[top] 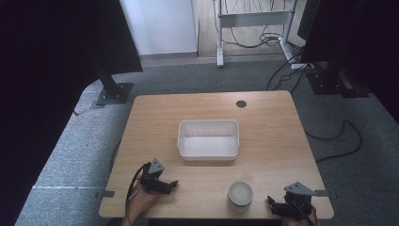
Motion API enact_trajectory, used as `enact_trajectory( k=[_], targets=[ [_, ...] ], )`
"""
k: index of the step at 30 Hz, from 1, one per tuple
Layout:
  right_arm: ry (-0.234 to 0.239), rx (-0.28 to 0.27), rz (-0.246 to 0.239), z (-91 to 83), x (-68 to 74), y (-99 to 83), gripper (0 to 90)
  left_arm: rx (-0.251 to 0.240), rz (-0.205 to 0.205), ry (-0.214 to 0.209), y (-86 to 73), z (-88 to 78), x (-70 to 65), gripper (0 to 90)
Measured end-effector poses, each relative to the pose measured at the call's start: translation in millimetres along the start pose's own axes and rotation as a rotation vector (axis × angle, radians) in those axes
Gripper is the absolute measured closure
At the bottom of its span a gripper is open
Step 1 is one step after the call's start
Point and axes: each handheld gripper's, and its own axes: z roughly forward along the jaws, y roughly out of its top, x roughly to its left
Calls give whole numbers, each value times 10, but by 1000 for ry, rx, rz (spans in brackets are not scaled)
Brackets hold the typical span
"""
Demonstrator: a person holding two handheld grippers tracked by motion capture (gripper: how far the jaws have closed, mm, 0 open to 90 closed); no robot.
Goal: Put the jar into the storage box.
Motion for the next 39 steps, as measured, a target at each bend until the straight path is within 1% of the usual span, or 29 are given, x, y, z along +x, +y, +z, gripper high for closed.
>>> enact_trajectory(
  k=[16, 19, 23, 24, 29, 33, 35, 39],
  targets=[
    [7, -4, -5, -2, -3, -9, 34, 0, 0, 1, 1, 0, 0, 2],
    [9, -3, -7, -1, -2, -9, 30, -5, -1, 2, -4, -9, 0, 17],
    [10, -3, -8, 0, -3, -9, 28, -12, 9, -5, -13, -21, -1, 43],
    [9, -3, -7, 0, -2, -9, 28, -13, 15, -12, -16, -24, 0, 45],
    [10, -3, -8, 1, -3, -8, 28, -19, 39, -10, -25, -41, -23, 52],
    [11, -4, -8, 2, -2, -8, 28, -20, 36, -13, -32, -56, -36, 73],
    [12, -4, -9, 2, -3, -8, 28, -19, 37, -8, -34, -64, -54, 77],
    [12, -4, -9, 1, -2, -9, 27, -19, 54, -1, -28, -78, -92, 82]
  ],
)
